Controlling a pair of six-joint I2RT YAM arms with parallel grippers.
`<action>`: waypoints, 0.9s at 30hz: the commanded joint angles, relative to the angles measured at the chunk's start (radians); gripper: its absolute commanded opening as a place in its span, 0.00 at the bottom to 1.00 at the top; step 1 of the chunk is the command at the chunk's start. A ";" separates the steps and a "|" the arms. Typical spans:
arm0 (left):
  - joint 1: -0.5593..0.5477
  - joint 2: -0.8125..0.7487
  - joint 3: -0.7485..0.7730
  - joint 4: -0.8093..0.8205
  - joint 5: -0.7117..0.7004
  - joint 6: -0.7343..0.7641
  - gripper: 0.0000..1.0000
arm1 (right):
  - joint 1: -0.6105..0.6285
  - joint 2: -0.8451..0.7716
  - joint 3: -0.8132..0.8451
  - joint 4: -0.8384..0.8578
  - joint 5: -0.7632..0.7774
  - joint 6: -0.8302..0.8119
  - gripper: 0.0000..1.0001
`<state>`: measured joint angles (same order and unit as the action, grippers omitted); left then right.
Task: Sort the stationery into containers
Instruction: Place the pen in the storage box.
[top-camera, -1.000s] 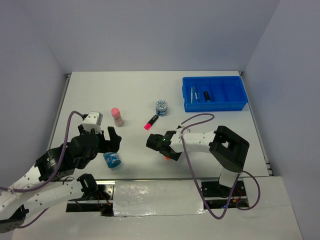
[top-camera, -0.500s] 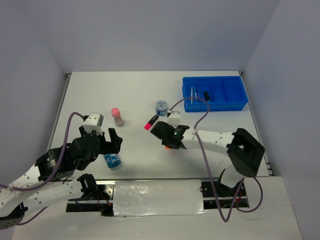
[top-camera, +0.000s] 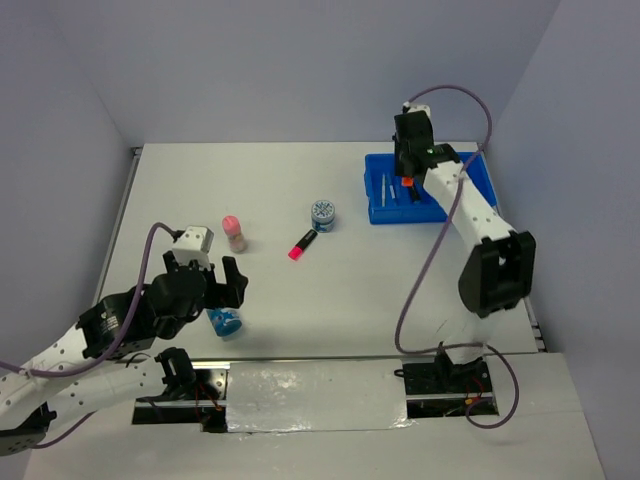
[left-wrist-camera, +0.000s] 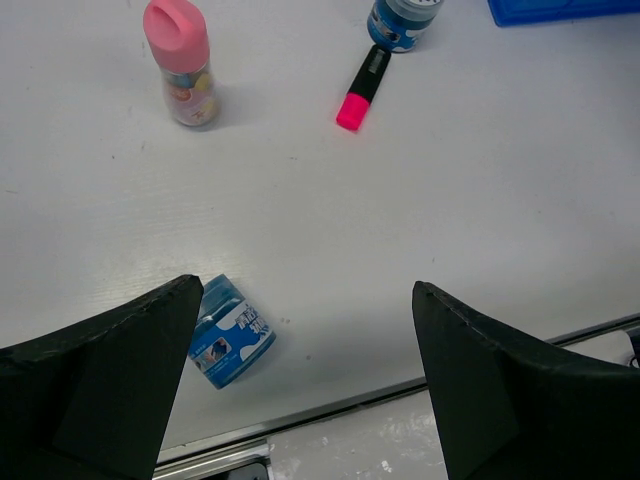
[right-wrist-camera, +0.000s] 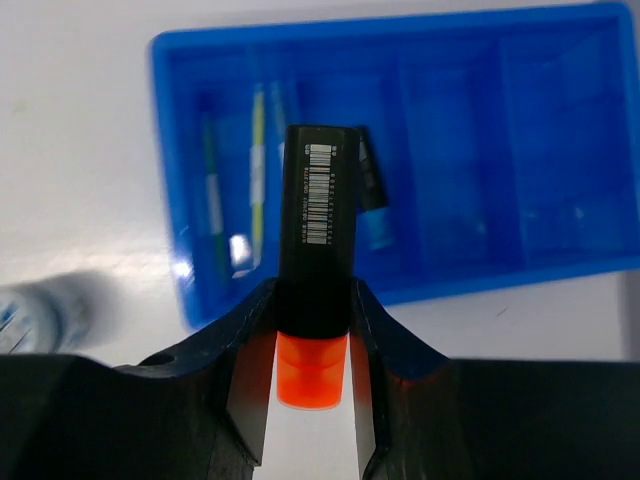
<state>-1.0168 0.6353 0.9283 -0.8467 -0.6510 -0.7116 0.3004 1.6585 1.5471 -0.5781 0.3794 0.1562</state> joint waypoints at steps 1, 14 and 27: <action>-0.012 -0.035 0.004 0.015 -0.013 0.003 0.99 | -0.058 0.180 0.175 -0.133 0.010 -0.162 0.03; -0.028 0.023 0.000 0.055 0.050 0.060 0.99 | -0.158 0.509 0.376 -0.164 -0.092 -0.118 0.11; -0.026 0.170 0.020 0.077 0.088 0.065 0.99 | -0.202 0.338 0.338 -0.190 -0.123 -0.020 1.00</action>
<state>-1.0393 0.7525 0.9222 -0.7914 -0.5705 -0.6521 0.1009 2.1509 1.8988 -0.7612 0.2687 0.0948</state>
